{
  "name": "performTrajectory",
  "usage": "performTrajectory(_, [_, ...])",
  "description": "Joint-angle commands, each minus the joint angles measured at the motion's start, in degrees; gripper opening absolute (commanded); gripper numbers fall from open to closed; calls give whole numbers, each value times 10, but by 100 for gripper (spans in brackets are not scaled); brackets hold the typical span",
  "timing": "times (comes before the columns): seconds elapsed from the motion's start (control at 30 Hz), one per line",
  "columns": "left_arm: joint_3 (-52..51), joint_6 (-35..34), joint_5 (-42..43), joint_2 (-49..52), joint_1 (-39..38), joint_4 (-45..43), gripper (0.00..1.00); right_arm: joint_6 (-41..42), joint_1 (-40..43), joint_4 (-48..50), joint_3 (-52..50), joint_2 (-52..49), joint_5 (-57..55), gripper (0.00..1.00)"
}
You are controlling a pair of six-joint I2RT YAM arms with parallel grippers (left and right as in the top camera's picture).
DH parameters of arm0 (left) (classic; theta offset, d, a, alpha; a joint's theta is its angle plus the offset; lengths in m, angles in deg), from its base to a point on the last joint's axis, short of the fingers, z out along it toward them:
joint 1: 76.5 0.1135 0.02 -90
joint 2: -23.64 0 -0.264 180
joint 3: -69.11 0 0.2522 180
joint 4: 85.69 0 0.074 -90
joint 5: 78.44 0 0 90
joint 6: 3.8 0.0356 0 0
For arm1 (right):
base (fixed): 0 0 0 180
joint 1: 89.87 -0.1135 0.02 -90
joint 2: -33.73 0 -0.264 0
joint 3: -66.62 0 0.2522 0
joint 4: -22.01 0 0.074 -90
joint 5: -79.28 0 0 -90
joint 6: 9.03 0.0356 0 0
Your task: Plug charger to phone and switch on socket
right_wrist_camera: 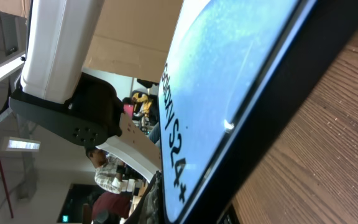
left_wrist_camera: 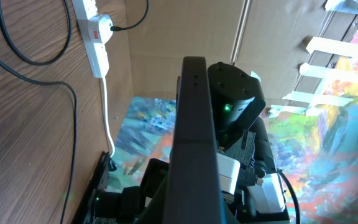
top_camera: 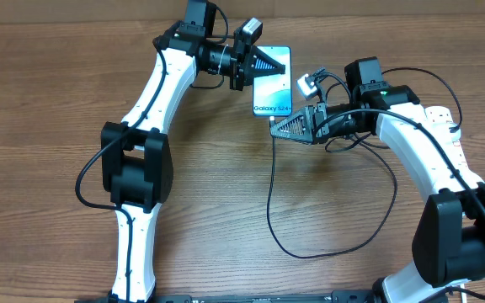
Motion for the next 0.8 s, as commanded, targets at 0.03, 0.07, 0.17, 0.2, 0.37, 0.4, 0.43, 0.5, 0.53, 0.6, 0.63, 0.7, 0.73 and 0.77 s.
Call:
performTrajectory(0.03, [20, 19, 28, -9, -4, -2, 4, 2, -1, 6, 11, 1, 2, 4])
performTrajectory(0.07, [20, 20, 28, -9, -4, -2, 4, 2, -1, 6, 11, 1, 2, 4])
performTrajectory(0.17, [20, 21, 28, -9, -4, -2, 4, 2, -1, 5, 11, 1, 2, 4])
performTrajectory(0.2, [20, 23, 28, -9, -4, -2, 4, 7, -1, 5, 11, 1, 2, 4])
performTrajectory(0.37, [20, 22, 28, -9, -4, -2, 4, 14, -1, 6, 11, 1, 1, 4])
performTrajectory(0.4, [20, 22, 28, -9, -4, -2, 4, 14, -1, 6, 11, 1, 1, 4])
performTrajectory(0.43, [20, 23, 28, -9, -4, -2, 4, 15, -1, 7, 11, 1, 1, 4])
performTrajectory(0.5, [20, 23, 28, -9, -4, -2, 4, 15, -1, 10, 11, 1, 2, 4])
performTrajectory(0.53, [20, 23, 28, -9, -4, -2, 4, 15, -1, 10, 11, 1, 2, 4])
performTrajectory(0.6, [20, 23, 28, -9, -4, -2, 4, 18, -1, 14, 11, 1, 2, 4])
performTrajectory(0.63, [20, 23, 28, -9, -4, -2, 4, 24, -1, 17, 11, 1, 2, 4])
performTrajectory(0.7, [20, 23, 28, -9, -4, -2, 4, 39, -1, 27, 11, 1, 1, 4])
performTrajectory(0.73, [20, 23, 28, -9, -4, -2, 4, 48, -1, 34, 11, 1, 1, 4])
performTrajectory(0.77, [20, 23, 28, -9, -4, -2, 4, 53, -1, 37, 11, 1, 1, 4])
